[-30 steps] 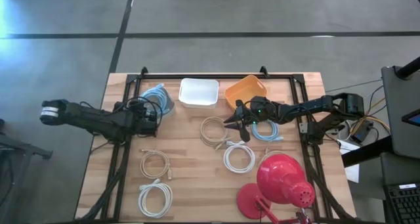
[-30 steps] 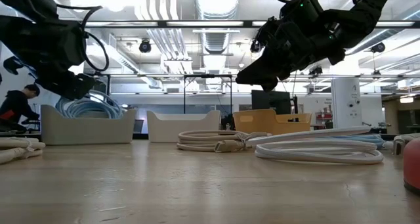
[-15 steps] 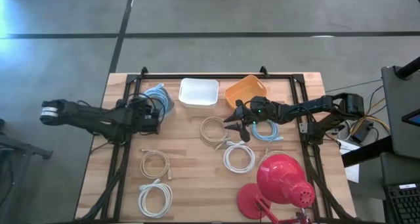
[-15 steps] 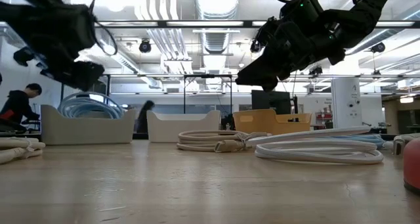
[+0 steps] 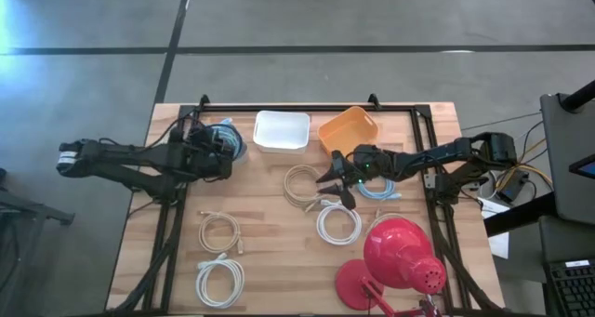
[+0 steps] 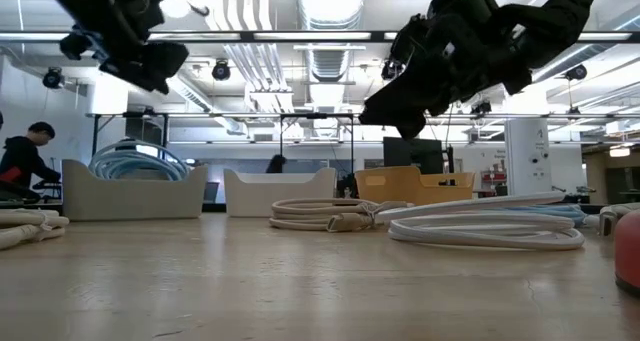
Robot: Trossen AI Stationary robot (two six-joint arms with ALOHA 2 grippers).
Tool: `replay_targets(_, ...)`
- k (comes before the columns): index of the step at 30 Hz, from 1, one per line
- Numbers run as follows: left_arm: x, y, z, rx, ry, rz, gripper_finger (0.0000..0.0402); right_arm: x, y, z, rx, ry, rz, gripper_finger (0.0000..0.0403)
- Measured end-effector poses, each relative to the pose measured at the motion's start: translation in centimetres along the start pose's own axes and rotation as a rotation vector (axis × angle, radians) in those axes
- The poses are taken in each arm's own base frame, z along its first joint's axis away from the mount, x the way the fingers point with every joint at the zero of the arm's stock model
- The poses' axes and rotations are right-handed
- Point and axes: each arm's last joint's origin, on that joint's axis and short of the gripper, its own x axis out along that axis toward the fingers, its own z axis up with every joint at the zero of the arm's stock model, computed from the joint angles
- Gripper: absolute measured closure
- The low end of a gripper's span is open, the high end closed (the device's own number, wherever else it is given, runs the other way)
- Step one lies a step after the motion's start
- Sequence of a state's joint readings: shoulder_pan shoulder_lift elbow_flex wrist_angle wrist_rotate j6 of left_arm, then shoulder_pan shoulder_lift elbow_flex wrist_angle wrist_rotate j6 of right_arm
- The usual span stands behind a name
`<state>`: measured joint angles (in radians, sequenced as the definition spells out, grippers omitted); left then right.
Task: Pick & Place USB Port
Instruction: Put the blue USB cable into the gray bin
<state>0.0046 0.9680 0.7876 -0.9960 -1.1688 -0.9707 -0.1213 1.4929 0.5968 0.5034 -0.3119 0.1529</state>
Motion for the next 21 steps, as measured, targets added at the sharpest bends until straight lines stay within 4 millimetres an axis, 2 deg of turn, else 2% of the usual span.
replay_targets(5,0.0,-1.3,0.7,0.014,-0.017,-0.088,0.0243,-0.1,1.0,-0.2,0.023,0.067,-0.022,0.0241)
replay_targets(10,-0.1,-2.6,1.2,0.034,0.019,-0.245,0.0245,-1.6,1.4,-0.6,0.108,0.22,-0.287,0.0241)
replay_targets(16,-0.2,-4.5,1.1,0.089,0.059,-0.54,0.0246,-4.4,2.2,-1.3,0.247,0.359,-0.535,0.0241)
replay_targets(21,0.0,-6.1,0.0,0.096,0.024,-0.778,0.0248,-5.2,2.1,-2.7,0.372,0.395,-0.596,0.0242)
